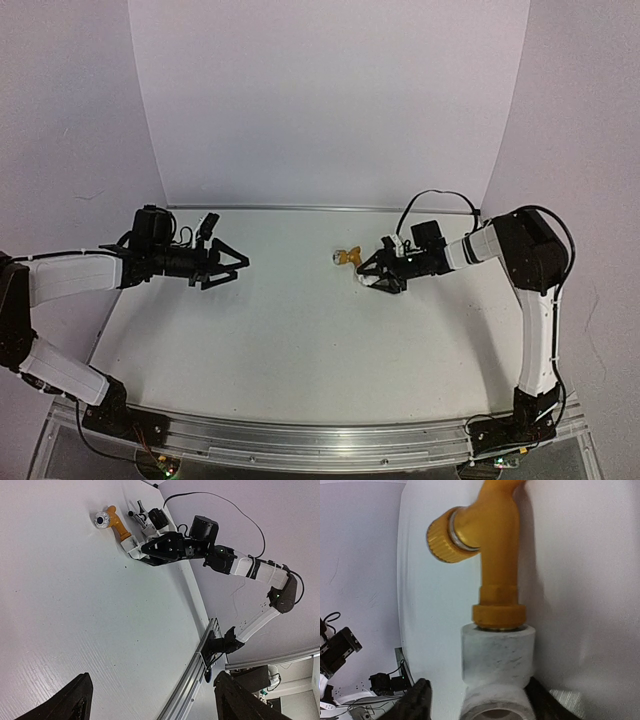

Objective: Install the water faucets

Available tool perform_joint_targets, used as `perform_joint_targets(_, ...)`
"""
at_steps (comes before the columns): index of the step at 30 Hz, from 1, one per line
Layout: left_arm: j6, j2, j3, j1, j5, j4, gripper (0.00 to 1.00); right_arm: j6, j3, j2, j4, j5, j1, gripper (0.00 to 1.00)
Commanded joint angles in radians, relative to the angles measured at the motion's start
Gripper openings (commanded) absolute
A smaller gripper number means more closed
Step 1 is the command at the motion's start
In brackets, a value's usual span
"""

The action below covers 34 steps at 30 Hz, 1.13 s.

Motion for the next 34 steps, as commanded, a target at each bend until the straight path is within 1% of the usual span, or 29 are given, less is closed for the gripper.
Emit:
perform_joint_targets(1, 0.006, -0.029, 0.036, -0.002, 0.011, 0.022, 0.87, -0.126, -0.043, -0.109, -0.125, 0.167, -0.006, 0.73)
perform_joint_targets(2, 0.003, -0.041, 0.034, -0.002, 0.005, 0.021, 0.87, -0.15, -0.071, -0.137, -0.143, 0.189, -0.008, 0.79)
perform_joint_targets(3, 0.002, -0.055, 0.031, -0.002, -0.001, 0.021, 0.86, -0.176, -0.097, -0.179, -0.166, 0.217, -0.01, 0.83)
perform_joint_targets(6, 0.003, -0.112, 0.025, -0.002, -0.049, 0.021, 0.86, -0.262, -0.173, -0.326, -0.257, 0.272, -0.011, 0.85)
perform_joint_targets(8, 0.008, -0.163, 0.019, -0.002, -0.097, 0.02, 0.86, -0.312, -0.215, -0.452, -0.323, 0.304, -0.011, 0.86)
perform_joint_targets(10, 0.014, -0.225, 0.015, -0.002, -0.166, 0.021, 0.87, -0.358, -0.252, -0.567, -0.382, 0.354, -0.012, 0.91)
perform_joint_targets(12, 0.02, -0.302, 0.009, -0.003, -0.254, 0.021, 0.88, -0.407, -0.274, -0.698, -0.449, 0.433, -0.011, 0.97)
perform_joint_targets(13, 0.023, -0.336, 0.006, -0.003, -0.297, 0.021, 0.88, -0.43, -0.278, -0.756, -0.483, 0.475, -0.011, 0.98)
perform_joint_targets(16, 0.035, -0.455, -0.003, -0.002, -0.428, 0.021, 0.9, -0.485, -0.284, -0.95, -0.567, 0.623, -0.011, 0.98)
perform_joint_targets(19, 0.058, -0.58, -0.01, -0.003, -0.532, 0.021, 0.9, -0.506, -0.285, -1.126, -0.597, 0.744, -0.011, 0.98)
perform_joint_targets(23, 0.098, -0.702, -0.009, -0.003, -0.628, 0.02, 0.92, -0.527, -0.268, -1.313, -0.6, 0.835, -0.011, 0.98)
perform_joint_targets(25, 0.109, -0.742, -0.006, -0.002, -0.66, 0.016, 0.93, -0.521, -0.247, -1.367, -0.597, 0.859, -0.011, 0.98)
perform_joint_targets(29, 0.119, -0.78, 0.004, -0.002, -0.703, 0.002, 0.93, -0.49, -0.2, -1.4, -0.601, 0.91, -0.011, 0.98)
perform_joint_targets(34, 0.109, -0.778, 0.011, -0.002, -0.716, -0.016, 0.93, -0.475, -0.232, -1.43, -0.571, 0.914, -0.01, 0.98)
